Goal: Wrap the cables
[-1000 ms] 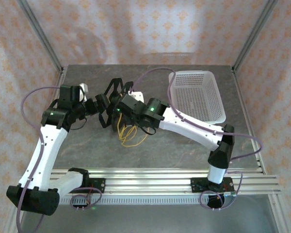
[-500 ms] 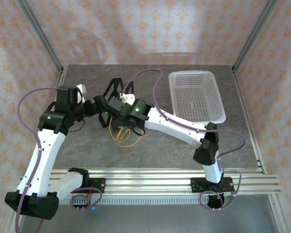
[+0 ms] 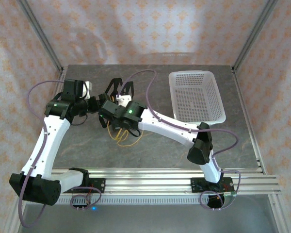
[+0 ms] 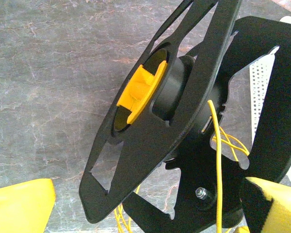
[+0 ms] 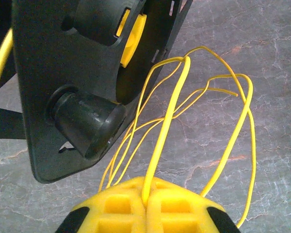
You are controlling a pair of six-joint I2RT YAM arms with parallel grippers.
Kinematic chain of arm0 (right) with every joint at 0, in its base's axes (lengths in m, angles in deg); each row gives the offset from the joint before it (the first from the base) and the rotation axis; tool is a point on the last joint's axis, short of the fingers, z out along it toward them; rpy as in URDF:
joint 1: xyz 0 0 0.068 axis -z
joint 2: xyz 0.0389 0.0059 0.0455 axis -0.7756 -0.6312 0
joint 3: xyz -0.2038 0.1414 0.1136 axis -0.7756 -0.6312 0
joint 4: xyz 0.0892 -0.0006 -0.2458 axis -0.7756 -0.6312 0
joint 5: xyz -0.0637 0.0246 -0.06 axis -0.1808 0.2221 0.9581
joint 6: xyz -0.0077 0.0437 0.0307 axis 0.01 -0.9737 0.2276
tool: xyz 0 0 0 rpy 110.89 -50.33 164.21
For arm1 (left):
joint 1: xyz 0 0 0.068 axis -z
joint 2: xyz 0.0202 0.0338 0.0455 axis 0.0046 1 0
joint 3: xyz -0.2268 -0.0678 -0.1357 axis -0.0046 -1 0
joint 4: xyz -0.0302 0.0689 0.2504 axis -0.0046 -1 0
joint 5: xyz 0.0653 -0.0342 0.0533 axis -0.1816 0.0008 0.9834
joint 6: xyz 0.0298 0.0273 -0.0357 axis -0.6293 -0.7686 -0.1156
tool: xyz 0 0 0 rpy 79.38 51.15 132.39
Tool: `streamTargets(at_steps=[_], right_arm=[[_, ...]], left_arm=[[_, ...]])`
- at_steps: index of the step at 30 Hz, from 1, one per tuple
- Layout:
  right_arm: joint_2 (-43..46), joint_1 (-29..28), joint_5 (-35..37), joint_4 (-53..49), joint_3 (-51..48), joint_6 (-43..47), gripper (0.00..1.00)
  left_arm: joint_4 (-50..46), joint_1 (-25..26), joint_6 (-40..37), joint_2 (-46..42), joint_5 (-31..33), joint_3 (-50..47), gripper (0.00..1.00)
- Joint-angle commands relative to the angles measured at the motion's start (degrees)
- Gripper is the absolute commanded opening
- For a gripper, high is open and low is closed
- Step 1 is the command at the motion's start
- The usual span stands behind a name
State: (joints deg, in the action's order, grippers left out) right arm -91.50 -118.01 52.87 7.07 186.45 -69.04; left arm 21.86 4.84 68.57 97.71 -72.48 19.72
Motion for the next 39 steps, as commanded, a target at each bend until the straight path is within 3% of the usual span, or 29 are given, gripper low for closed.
streamTargets(at_steps=[1,8,13,18,21,28,39], right_arm=[[-0.7,-0.6,2.9,-1.1,2.9,-0.6,0.0],[-2.8,-0.8,3.1,-2.0,5.7,-0.4,0.0],[-4.2,-1.0,3.0,-2.8,7.7,-0.3,0.0],[-4.7,-1.1,3.0,-3.2,8.7,-0.2,0.0],[-4.8,-1.2,3.0,-3.3,8.8,-0.2,0.0],[-4.8,-1.2,4.0,-4.2,8.6,-0.2,0.0],[-5.5,-1.3,5.1,-3.7,7.9,0.2,0.0]], left_arm=[[-2.0,0.0,-2.7,0.6,1.6,1.6,0.99],[-2.7,2.3,-3.9,2.0,1.9,1.2,0.99],[-5.4,5.4,-5.8,4.6,7.7,2.1,0.99],[-5.8,5.6,-6.2,5.8,11.6,2.6,0.9],[-5.9,5.6,-6.3,7.2,10.7,3.4,0.84],[-4.8,5.2,-5.9,7.8,7.5,3.6,0.82],[-6.1,3.8,-6.9,10.5,4.7,6.5,0.71]])
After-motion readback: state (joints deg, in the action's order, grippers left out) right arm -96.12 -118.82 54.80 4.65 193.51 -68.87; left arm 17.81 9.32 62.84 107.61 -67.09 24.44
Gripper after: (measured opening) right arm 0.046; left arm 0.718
